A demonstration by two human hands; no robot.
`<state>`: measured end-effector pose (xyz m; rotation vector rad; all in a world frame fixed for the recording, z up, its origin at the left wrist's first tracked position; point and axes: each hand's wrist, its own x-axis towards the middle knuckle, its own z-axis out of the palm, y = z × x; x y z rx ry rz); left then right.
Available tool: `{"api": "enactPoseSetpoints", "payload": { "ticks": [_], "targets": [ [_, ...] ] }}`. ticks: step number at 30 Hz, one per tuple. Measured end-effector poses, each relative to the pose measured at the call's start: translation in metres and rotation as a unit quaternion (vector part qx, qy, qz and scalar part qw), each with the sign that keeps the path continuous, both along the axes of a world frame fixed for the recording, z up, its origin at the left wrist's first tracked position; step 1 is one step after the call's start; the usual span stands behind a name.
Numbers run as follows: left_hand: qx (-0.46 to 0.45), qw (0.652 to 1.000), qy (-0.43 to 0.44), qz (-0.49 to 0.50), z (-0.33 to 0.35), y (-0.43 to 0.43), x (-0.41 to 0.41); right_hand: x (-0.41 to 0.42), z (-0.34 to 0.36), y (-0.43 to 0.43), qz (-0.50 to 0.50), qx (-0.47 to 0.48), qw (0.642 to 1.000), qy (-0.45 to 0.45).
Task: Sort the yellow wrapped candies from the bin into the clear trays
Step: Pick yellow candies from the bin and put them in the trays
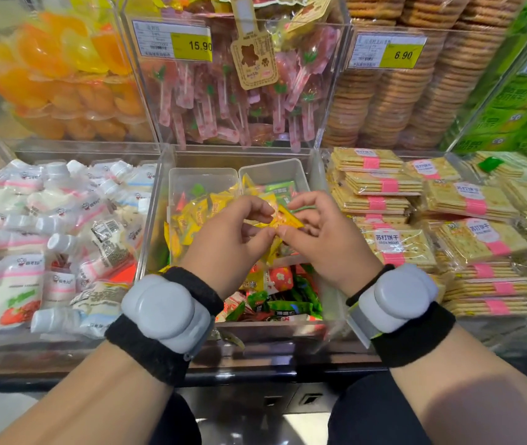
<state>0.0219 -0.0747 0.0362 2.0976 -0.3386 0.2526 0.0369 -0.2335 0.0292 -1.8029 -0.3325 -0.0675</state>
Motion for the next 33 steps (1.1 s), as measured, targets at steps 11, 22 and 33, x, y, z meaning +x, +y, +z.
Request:
{"api": "enactPoseSetpoints", "payload": {
  "ticks": [11, 22, 33],
  "targets": [
    [0.112, 0.993, -0.019, 0.022, -0.019, -0.013, 0.027, 0.035, -0.001, -0.011, -0.097, -0.216, 0.965, -0.116],
    [0.264, 0.962, -0.042, 0.061, -0.039, -0.008, 0.024, 0.045, -0.022, -0.004, -0.111, -0.406, 0.898, -0.124],
    [0.33, 0.943, -0.03, 0.043, -0.041, -0.001, 0.018, 0.048, -0.024, -0.003, -0.099, -0.461, 0.87, -0.148]
  ]
}}
